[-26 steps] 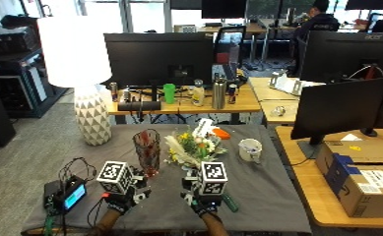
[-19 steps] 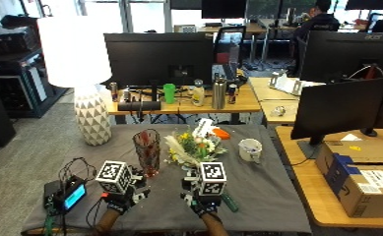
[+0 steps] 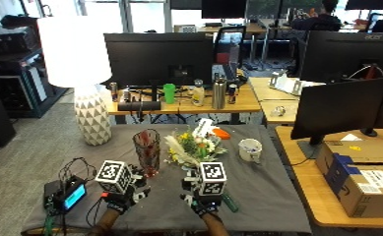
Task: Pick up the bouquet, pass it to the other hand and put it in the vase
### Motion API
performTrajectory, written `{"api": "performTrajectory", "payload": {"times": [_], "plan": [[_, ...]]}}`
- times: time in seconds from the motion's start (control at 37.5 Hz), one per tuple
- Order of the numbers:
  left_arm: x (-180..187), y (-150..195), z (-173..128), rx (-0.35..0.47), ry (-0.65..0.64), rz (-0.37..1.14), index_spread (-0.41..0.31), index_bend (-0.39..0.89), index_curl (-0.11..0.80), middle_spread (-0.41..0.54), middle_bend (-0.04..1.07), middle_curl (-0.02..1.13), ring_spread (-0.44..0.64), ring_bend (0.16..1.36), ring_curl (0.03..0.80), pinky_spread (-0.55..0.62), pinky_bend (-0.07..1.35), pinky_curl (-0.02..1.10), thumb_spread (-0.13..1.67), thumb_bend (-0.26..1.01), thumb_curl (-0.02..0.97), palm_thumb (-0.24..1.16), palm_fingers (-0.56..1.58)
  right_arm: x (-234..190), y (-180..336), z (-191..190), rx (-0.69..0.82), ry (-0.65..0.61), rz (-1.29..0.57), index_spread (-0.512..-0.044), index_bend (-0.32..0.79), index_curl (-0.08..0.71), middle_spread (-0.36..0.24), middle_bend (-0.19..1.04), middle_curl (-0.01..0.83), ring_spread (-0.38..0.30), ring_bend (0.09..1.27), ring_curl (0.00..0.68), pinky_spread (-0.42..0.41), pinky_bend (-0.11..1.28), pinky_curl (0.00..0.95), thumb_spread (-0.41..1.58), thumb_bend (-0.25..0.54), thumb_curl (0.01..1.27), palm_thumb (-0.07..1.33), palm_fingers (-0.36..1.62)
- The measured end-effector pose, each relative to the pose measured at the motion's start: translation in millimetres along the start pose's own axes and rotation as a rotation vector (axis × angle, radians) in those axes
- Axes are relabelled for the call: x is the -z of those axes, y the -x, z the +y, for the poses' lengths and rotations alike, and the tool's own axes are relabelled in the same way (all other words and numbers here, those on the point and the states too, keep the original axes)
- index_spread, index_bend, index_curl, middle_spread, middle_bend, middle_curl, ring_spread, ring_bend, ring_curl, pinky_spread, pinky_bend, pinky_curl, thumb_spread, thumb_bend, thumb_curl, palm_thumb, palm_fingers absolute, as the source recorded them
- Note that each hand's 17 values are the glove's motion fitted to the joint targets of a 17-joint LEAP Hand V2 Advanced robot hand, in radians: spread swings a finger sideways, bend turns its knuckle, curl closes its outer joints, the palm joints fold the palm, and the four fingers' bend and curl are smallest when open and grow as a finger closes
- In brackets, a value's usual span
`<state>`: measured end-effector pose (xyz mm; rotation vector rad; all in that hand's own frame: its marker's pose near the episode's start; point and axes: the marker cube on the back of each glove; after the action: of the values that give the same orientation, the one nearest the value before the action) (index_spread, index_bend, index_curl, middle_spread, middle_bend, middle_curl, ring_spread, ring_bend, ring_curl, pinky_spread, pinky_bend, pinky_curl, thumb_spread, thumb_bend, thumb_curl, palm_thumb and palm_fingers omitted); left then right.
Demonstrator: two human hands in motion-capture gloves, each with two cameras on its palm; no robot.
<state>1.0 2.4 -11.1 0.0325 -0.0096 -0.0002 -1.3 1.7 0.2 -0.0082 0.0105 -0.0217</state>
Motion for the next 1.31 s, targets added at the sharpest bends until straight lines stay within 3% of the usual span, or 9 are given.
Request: {"api": "performTrajectory", "payload": {"times": [0.29,0.69,1.01,1.31], "plan": [[3,0,0,-0.006,-0.031,0.016,-0.099,0.17,0.3,0.106,0.17,0.25,0.32,0.46,0.232,0.4,0.37,0.29,1.06,-0.02,0.204,0.15,0.39,13,-23,9,-0.015,-0.018,0.003,-0.354,0.15,0.242,0.122,0.18,0.214,0.244,0.28,0.182,0.312,0.63,0.324,1.18,0.172,0.29,0.6,0.13],[-9,0,3,0.003,-0.06,0.054,-0.1,0.16,0.321,0.099,0.17,0.28,0.31,0.47,0.251,0.4,0.36,0.32,1.07,-0.02,0.231,0.14,0.39,-12,-138,-30,-0.223,-0.217,-0.077,-0.358,0.12,0.231,0.123,0.2,0.266,0.248,0.3,0.212,0.311,0.65,0.349,1.15,0.085,0.32,0.66,0.09],[-17,-2,3,0.004,-0.054,0.075,-0.1,0.16,0.328,0.088,0.18,0.3,0.31,0.47,0.261,0.41,0.36,0.33,1.07,-0.02,0.243,0.14,0.38,-96,-190,-66,-0.38,-0.054,-0.193,-0.356,0.12,0.222,0.124,0.2,0.294,0.247,0.31,0.23,0.314,0.67,0.361,1.13,0.023,0.34,0.7,0.05],[-27,1,3,0.016,-0.025,0.076,-0.1,0.16,0.336,0.086,0.18,0.31,0.31,0.46,0.265,0.41,0.35,0.34,1.08,-0.02,0.251,0.13,0.38,-134,-189,-72,-0.424,0.122,-0.204,-0.336,0.14,0.222,0.124,0.2,0.312,0.253,0.3,0.239,0.314,0.69,0.366,1.12,-0.015,0.35,0.72,0.05]]}}
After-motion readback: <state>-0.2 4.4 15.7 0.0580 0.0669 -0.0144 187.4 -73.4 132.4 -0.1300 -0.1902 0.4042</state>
